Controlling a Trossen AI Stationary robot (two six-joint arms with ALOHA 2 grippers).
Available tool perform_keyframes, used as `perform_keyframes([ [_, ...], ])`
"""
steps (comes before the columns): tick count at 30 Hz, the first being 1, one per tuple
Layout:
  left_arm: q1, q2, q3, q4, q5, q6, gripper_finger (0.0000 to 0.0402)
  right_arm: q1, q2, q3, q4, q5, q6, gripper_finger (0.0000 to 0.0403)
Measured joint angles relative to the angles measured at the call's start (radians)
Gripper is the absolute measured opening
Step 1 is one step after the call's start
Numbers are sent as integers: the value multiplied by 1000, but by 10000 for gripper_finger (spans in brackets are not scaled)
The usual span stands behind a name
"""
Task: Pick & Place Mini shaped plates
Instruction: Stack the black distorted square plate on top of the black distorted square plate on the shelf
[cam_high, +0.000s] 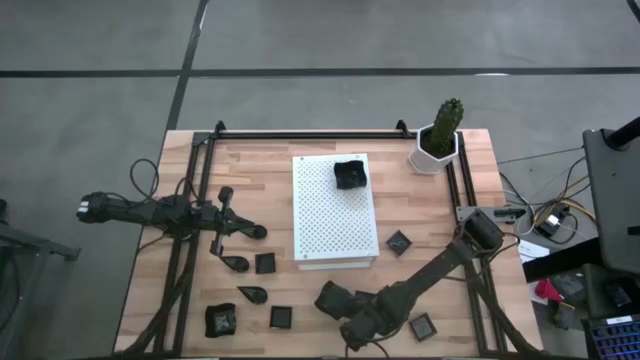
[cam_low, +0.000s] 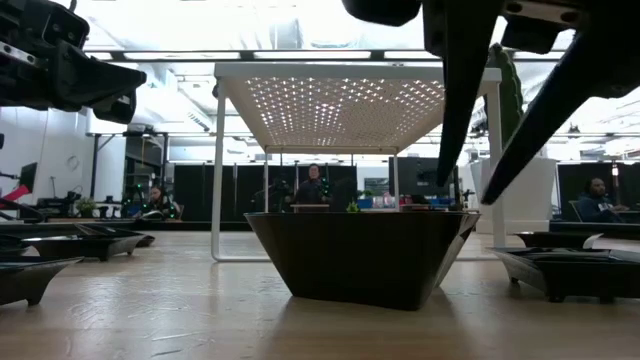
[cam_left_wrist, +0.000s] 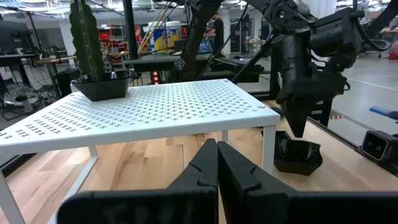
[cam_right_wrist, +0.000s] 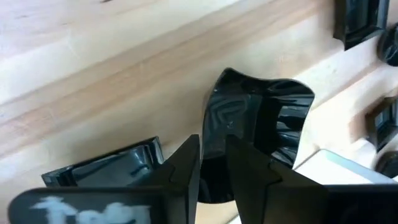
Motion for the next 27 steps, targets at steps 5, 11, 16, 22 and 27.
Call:
perform_keyframes([
  [5,0,0,0,0,0,0,0,0,0,-3,43,-34,9,74],
  [11,0,0,0,-1,0,0,0,-2,0,-7,60,-40,11,71],
  [16,0,0,0,-2,0,0,0,-6,0,-26,71,-52,7,64],
  [22,0,0,0,-2,0,0,0,-20,-1,-44,83,-56,12,63],
  [27,0,0,0,-2,0,0,0,-26,-1,-63,98,-53,15,58],
])
